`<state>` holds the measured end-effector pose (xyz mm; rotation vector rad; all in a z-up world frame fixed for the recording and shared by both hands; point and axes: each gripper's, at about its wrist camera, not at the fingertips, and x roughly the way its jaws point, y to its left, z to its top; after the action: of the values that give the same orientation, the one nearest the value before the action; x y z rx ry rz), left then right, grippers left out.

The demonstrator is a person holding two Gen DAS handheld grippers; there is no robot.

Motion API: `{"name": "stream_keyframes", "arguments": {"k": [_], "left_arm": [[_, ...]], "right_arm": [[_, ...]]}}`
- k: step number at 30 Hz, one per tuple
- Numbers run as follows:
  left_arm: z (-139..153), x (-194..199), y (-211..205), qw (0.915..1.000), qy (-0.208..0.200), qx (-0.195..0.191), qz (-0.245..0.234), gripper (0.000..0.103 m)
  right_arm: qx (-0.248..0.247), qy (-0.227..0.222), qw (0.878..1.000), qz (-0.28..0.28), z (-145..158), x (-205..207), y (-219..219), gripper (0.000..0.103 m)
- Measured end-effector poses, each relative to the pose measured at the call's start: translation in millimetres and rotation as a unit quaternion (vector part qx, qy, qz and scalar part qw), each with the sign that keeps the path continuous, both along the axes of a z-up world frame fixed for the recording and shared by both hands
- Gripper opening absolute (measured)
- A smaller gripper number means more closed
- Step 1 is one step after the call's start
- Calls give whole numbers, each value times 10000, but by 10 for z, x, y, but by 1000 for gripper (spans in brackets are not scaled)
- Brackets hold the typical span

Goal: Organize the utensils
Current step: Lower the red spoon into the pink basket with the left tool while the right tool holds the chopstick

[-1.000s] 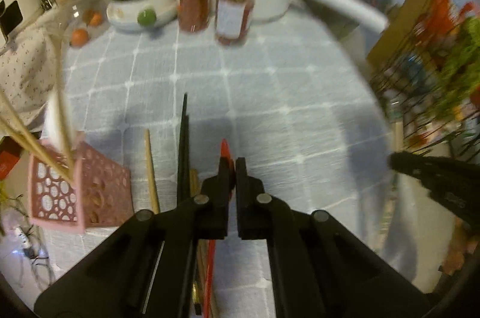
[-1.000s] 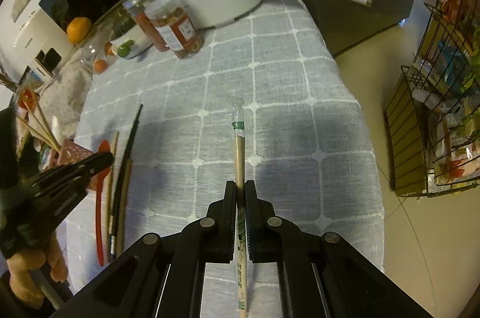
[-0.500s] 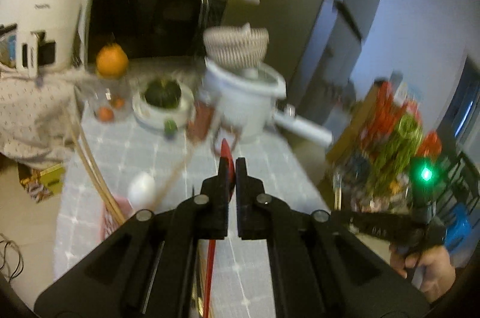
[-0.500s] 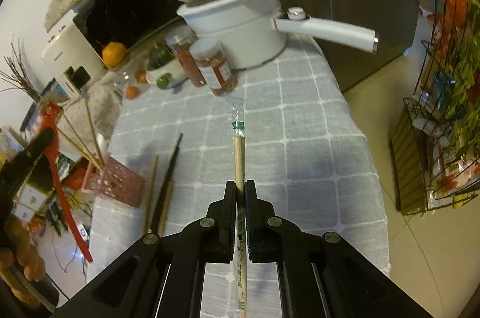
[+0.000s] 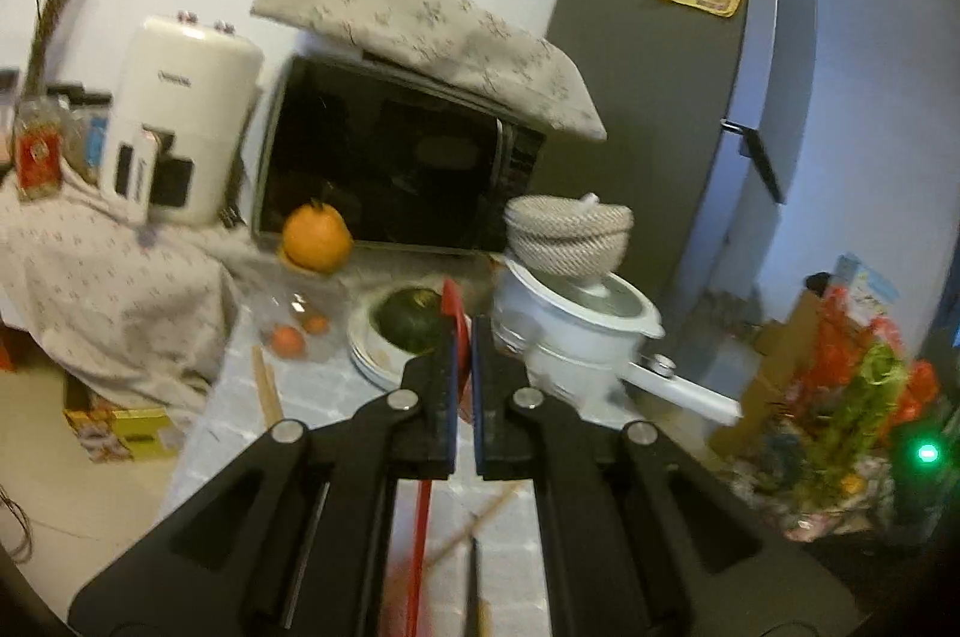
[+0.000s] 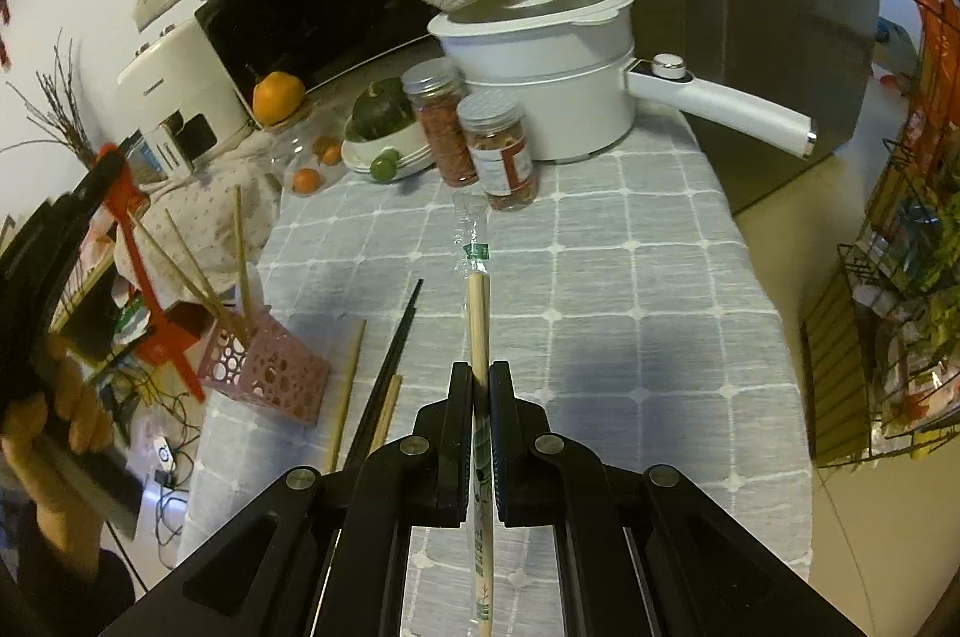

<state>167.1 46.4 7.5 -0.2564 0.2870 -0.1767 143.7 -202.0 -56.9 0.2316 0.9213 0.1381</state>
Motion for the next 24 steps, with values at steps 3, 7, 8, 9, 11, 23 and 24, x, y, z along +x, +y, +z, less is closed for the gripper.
{"name": "stream_keyframes", "arguments": {"k": [3,7,8,9,11,23,24], "left_arm": [[-43,60,-27,9996,-118,168,189,4],[-122,104,-36,9990,-192,264,302,4],[-150,123,-37,9989,-178,314,299,4],[-173,130,-37,9987,-179,350,316,4],[-242,155,-34,9983,-123,445,367,4],[-318,73,-65,9957,672,610,179,23],[-299,47,-60,9949,784,597,209,30]], "right_arm": [[-12,41,10000,24,-28,34,49,5],[-27,68,10000,12,-58,63,72,5],[-34,62,10000,3,-61,72,77,5],[-36,60,10000,0,-61,75,76,5],[-38,53,10000,-6,-65,75,86,5],[-2,-108,9999,41,20,39,150,5],[9,-145,9999,53,40,32,163,5]]}}
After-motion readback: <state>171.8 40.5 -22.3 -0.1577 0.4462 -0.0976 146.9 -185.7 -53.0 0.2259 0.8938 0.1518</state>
